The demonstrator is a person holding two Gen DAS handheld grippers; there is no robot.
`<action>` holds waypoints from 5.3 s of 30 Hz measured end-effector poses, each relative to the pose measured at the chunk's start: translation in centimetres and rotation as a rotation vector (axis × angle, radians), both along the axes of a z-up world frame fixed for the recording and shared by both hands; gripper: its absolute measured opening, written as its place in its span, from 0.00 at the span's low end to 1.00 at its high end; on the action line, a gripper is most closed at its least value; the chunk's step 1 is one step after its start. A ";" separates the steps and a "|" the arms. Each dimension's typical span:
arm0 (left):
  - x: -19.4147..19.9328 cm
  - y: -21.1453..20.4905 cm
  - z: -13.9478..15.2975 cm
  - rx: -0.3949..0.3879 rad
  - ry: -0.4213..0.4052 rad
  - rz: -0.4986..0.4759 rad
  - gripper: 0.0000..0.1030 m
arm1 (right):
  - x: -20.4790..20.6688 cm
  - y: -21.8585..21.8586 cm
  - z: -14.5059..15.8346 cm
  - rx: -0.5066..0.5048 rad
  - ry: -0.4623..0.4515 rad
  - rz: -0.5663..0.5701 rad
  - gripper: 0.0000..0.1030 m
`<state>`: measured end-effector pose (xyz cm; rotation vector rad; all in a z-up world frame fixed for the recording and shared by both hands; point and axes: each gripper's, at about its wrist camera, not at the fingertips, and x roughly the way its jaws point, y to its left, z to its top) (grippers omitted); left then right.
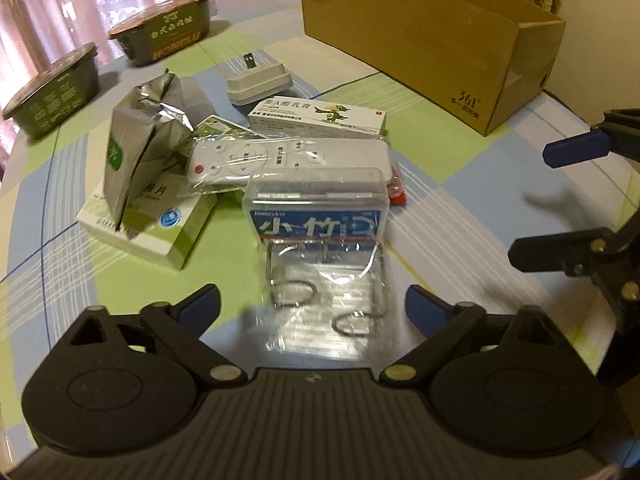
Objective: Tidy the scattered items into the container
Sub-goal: 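Grasp the clear bag of metal hooks with the left gripper, then grasp the clear plastic case with the right gripper while the left gripper holds the hook bag, then carry both items to the cardboard box and open both grippers inside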
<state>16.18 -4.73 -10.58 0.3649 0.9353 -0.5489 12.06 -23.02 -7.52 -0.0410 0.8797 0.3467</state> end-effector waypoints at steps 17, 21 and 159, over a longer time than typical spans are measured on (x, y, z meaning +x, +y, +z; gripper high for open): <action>0.6 1.6 -0.2 -0.009 0.068 -0.006 0.62 | 1.6 1.4 -0.6 0.013 -0.011 0.058 1.00; -0.1 3.5 -0.1 0.028 0.072 -0.001 0.62 | 2.6 3.3 -0.4 0.011 -0.046 0.136 0.90; 8.5 -20.6 13.3 -0.234 -0.183 -0.026 0.75 | 11.4 -20.4 10.4 -0.077 -0.197 -0.197 0.33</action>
